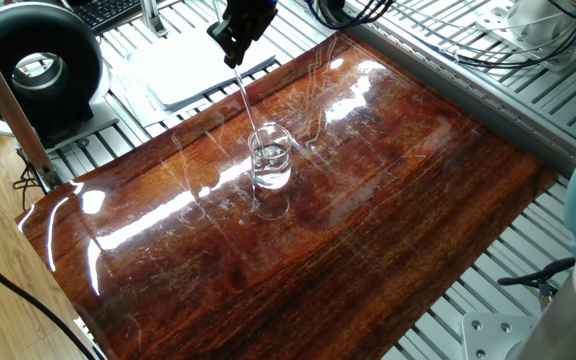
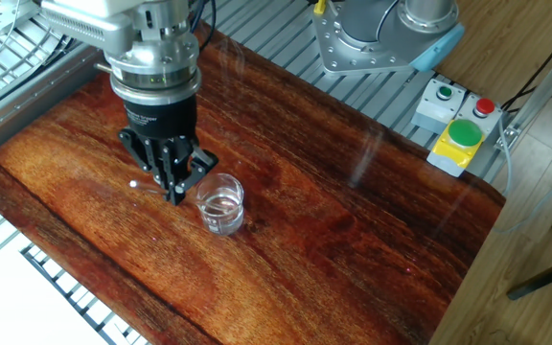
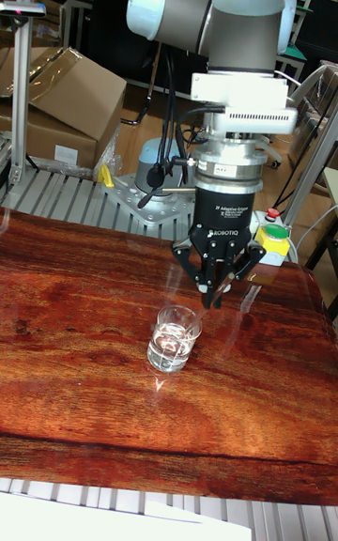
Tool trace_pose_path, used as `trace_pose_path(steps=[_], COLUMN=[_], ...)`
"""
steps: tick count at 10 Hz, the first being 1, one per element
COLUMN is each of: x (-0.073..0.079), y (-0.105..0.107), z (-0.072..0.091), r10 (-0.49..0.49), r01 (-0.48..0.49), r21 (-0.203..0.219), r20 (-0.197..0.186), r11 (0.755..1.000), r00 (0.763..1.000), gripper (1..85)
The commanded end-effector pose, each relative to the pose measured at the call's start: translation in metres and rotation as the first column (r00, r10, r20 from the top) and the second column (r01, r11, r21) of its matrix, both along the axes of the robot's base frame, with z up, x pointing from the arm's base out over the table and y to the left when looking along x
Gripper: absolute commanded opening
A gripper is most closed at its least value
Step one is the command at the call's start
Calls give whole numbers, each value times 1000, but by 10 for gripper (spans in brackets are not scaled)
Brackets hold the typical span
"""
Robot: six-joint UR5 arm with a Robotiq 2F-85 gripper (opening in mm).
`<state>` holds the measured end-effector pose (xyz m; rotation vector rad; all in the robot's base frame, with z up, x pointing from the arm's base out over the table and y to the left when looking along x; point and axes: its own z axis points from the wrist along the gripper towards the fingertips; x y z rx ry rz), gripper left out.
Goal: Stir the beaker with a glass rod
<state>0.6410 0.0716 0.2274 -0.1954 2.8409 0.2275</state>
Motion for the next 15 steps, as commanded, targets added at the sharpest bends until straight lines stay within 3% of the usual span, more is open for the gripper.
trace_pose_path(steps=[1, 3, 6, 8, 10, 12, 15], x=[-5, -9, -1, 12, 19, 15, -3], y=[-3, -16, -17, -8, 7, 12, 10], z=[6, 3, 1, 1, 2, 2, 2], r10=[23, 83, 100, 83, 31, 6, -6], r01=[-23, -81, -97, -79, -31, -7, 5], r21=[0, -54, -67, -50, -9, 11, 33], r20=[14, 29, 52, 73, 62, 47, 24], r11=[1000, 995, 993, 996, 999, 1000, 999], r00=[1000, 996, 994, 994, 998, 999, 1000], gripper=[10, 10, 10, 10, 10, 10, 10])
